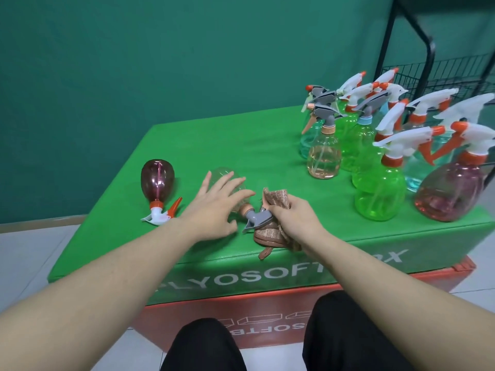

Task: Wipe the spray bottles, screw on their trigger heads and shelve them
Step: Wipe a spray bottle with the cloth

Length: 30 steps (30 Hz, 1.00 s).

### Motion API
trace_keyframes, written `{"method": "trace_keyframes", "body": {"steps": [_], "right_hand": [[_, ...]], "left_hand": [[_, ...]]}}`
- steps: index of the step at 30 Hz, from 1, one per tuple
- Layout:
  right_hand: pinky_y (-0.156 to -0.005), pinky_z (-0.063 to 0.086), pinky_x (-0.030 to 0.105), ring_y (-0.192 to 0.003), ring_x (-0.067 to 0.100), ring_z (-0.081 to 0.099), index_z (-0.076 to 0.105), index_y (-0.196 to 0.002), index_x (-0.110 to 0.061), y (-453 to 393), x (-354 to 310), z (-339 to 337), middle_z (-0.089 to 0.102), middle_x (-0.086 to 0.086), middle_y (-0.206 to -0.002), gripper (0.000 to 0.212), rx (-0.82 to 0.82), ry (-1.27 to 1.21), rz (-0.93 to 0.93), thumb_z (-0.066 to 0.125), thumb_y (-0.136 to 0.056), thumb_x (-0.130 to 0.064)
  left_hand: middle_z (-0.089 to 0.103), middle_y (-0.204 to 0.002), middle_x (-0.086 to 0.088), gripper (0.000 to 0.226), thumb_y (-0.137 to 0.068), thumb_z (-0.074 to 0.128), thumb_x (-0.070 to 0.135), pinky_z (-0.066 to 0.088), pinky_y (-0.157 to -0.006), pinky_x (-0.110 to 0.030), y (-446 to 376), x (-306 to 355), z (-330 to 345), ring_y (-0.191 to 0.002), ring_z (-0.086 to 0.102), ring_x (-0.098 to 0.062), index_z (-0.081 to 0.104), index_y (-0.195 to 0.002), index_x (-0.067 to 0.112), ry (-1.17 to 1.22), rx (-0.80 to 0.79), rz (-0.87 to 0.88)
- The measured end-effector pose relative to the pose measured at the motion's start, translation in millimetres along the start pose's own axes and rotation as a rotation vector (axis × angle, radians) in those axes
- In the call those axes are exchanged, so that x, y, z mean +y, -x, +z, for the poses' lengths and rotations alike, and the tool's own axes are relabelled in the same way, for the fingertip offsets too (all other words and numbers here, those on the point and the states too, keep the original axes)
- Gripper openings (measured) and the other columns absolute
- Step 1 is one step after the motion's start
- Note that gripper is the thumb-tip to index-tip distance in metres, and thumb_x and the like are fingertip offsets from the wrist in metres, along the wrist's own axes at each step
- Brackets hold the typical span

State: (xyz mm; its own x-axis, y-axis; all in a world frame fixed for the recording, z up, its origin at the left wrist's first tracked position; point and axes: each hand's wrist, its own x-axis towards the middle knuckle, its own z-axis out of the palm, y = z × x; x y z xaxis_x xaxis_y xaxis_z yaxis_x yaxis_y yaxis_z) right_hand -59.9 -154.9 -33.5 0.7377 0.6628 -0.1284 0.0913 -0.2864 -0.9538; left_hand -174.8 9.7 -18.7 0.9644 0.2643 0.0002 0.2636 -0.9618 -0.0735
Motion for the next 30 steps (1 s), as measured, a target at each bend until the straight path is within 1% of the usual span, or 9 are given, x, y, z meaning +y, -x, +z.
{"method": "trace_keyframes", "body": {"steps": [4, 8, 9, 11, 13, 18, 23, 26, 30], "right_hand": [[-0.084, 0.059, 0.041, -0.092, 0.028, 0.071, 0.068, -0.094, -0.014, -0.9, -0.3, -4.2, 0.075, 0.010, -0.096, 0.011, -0.014, 0.011, -0.019, 0.057, -0.096, -0.013], [-0.049, 0.050, 0.018, -0.062, 0.012, 0.063, 0.062, -0.089, -0.018, -0.7, -1.9, -10.5, 0.070, 0.004, -0.083, 0.011, -0.009, -0.069, -0.020, 0.055, -0.097, -0.016], [-0.051, 0.052, 0.020, -0.063, 0.012, 0.065, 0.061, -0.090, -0.018, -1.0, -2.0, -11.3, 0.071, 0.006, -0.085, 0.011, -0.007, -0.102, -0.008, 0.053, -0.097, -0.018], [-0.077, 0.062, 0.037, -0.082, 0.022, 0.073, 0.061, -0.094, -0.018, -1.9, -3.5, -11.3, 0.074, 0.012, -0.097, 0.010, -0.010, -0.207, 0.039, 0.052, -0.097, -0.020], [-0.089, 0.059, 0.046, -0.091, 0.027, 0.073, 0.060, -0.097, -0.019, -1.0, -5.9, -11.0, 0.073, 0.012, -0.100, 0.011, -0.002, -0.273, 0.064, 0.049, -0.097, -0.021], [-0.092, 0.056, 0.057, -0.096, 0.039, 0.072, 0.070, -0.101, -0.009, 0.1, -10.5, -9.6, 0.076, 0.019, -0.098, 0.038, 0.019, -0.411, 0.151, 0.041, -0.096, -0.032], [-0.084, 0.058, 0.043, -0.081, 0.027, 0.071, 0.069, -0.104, -0.005, 2.3, -13.4, -10.4, 0.076, 0.018, -0.097, 0.045, -0.040, -0.690, 0.220, 0.031, -0.105, -0.028], [-0.101, 0.050, 0.055, -0.106, 0.034, 0.069, 0.066, -0.114, -0.004, 4.5, -11.1, -8.8, 0.074, 0.021, -0.108, 0.049, -0.060, -0.788, 0.234, 0.026, -0.106, -0.032], [-0.100, 0.051, 0.055, -0.112, 0.036, 0.067, 0.065, -0.119, -0.005, 2.0, -10.1, -9.8, 0.074, 0.021, -0.109, 0.054, -0.073, -0.855, 0.256, 0.022, -0.107, -0.035]], "left_hand": [[0.017, -0.169, 0.003, 0.076, -0.093, 0.067, 0.028, 0.009, -0.126, -0.061, -13.5, -7.8, -7.5, -0.158, 0.005, -0.020, 0.029, -0.158, 0.039, -0.149, -0.036, 0.015], [0.036, -0.157, 0.007, 0.064, -0.090, 0.067, 0.042, 0.024, -0.122, -0.055, -20.4, -12.3, -16.2, -0.148, 0.025, -0.022, 0.043, -0.149, 0.043, -0.251, 0.008, 0.036], [0.037, -0.156, 0.009, 0.064, -0.089, 0.066, 0.046, 0.025, -0.121, -0.054, -19.8, -12.8, -17.4, -0.147, 0.026, -0.022, 0.044, -0.149, 0.044, -0.241, 0.005, 0.027], [0.040, -0.153, 0.012, 0.063, -0.089, 0.064, 0.051, 0.026, -0.119, -0.052, -16.7, -12.7, -19.3, -0.146, 0.028, -0.021, 0.044, -0.148, 0.047, -0.202, 0.005, 0.003], [0.045, -0.148, 0.014, 0.064, -0.087, 0.063, 0.055, 0.029, -0.114, -0.048, -12.4, -12.0, -20.2, -0.141, 0.031, -0.021, 0.045, -0.148, 0.048, -0.160, 0.029, -0.005], [0.056, -0.140, 0.019, 0.070, -0.081, 0.065, 0.059, 0.038, -0.102, -0.040, -0.3, -8.3, -20.0, -0.127, 0.039, -0.017, 0.047, -0.147, 0.045, 0.002, 0.103, -0.031], [0.059, -0.132, 0.020, 0.076, -0.071, 0.041, 0.080, 0.039, -0.102, -0.040, 13.0, -0.2, -14.7, -0.119, 0.040, -0.011, 0.058, -0.134, 0.041, 0.147, 0.123, -0.056], [0.058, -0.133, 0.016, 0.067, -0.081, 0.055, 0.074, 0.040, -0.110, -0.042, 14.4, -2.2, -7.8, -0.125, 0.042, -0.012, 0.059, -0.137, 0.038, 0.296, 0.134, -0.034], [0.052, -0.142, 0.010, 0.072, -0.087, 0.068, 0.062, 0.040, -0.110, -0.034, 12.5, -11.7, -6.9, -0.125, 0.049, -0.013, 0.047, -0.149, 0.033, 0.262, 0.048, 0.035]]}}
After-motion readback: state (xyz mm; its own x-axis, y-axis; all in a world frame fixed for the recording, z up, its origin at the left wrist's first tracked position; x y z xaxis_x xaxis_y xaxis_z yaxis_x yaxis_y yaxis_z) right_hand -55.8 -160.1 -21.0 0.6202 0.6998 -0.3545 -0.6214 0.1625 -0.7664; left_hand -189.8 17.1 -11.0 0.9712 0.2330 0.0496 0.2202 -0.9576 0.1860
